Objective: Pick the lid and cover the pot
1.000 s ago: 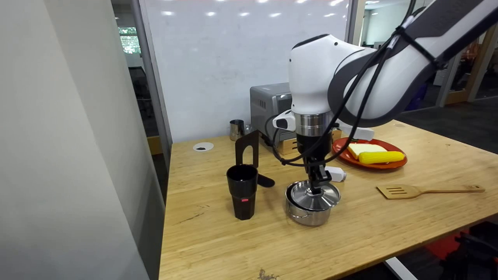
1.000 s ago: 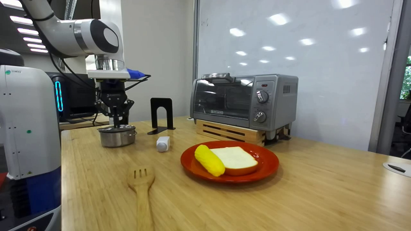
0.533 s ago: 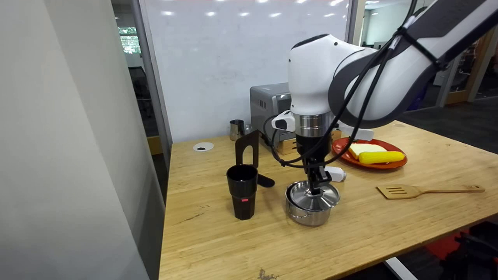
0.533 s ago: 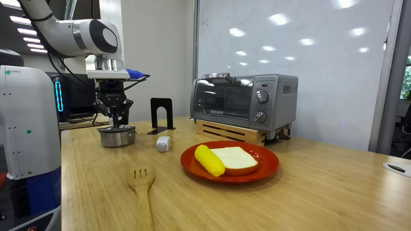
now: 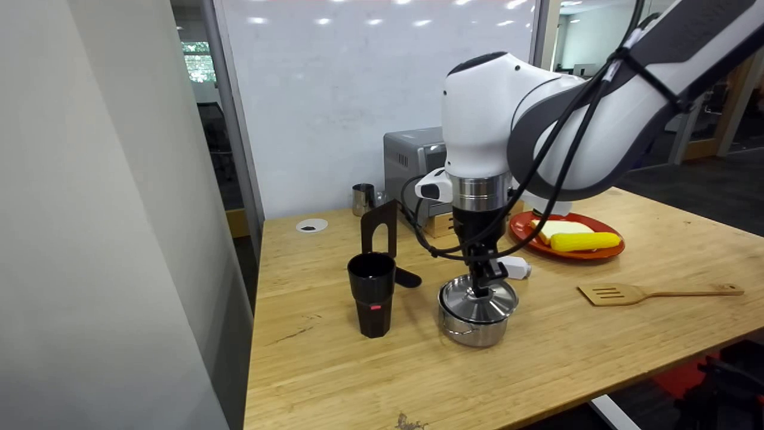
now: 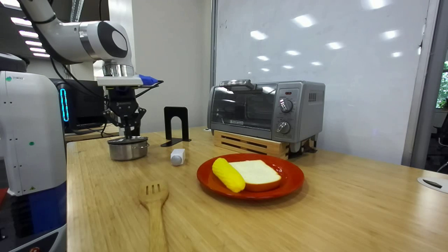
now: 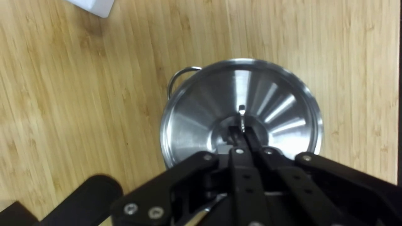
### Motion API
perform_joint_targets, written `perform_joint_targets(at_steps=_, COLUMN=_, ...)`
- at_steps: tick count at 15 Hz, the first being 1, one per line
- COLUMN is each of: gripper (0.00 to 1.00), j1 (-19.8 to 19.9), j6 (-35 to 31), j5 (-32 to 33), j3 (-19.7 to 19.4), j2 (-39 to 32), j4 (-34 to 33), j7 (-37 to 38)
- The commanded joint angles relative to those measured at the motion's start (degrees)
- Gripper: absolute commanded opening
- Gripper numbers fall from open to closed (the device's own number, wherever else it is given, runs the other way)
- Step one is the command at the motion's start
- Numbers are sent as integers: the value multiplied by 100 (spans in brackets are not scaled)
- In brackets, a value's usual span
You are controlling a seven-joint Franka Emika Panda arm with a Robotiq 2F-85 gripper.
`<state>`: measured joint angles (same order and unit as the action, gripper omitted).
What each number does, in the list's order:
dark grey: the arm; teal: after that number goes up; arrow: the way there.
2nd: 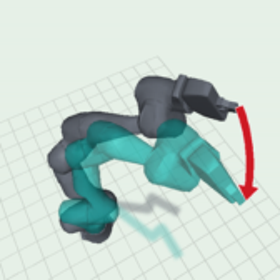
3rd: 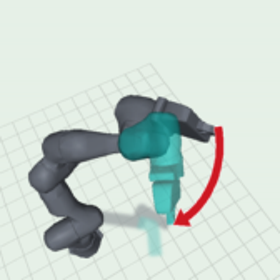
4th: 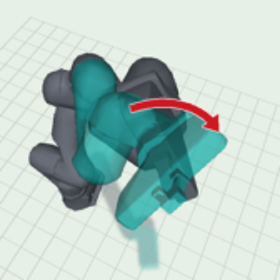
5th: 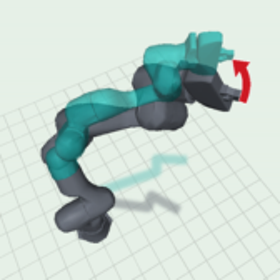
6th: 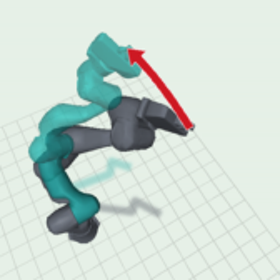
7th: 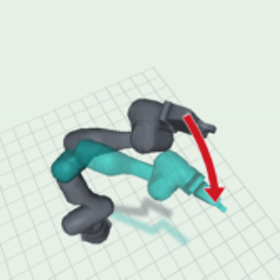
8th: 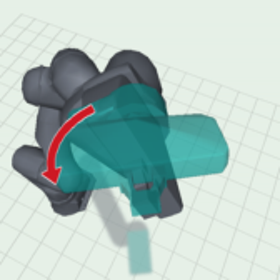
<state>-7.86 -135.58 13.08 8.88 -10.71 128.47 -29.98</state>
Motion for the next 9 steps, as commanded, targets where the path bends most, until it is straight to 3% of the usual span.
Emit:
perform_joint_targets(at_steps=1, gripper=1, j1=71, j6=-227, j5=4, j3=62, j2=64, j4=144, j7=-216)
perform_joint_targets(at_steps=9, gripper=1, j1=59, j6=-435, j5=-14, j3=121, j2=54, j4=189, j7=-405)
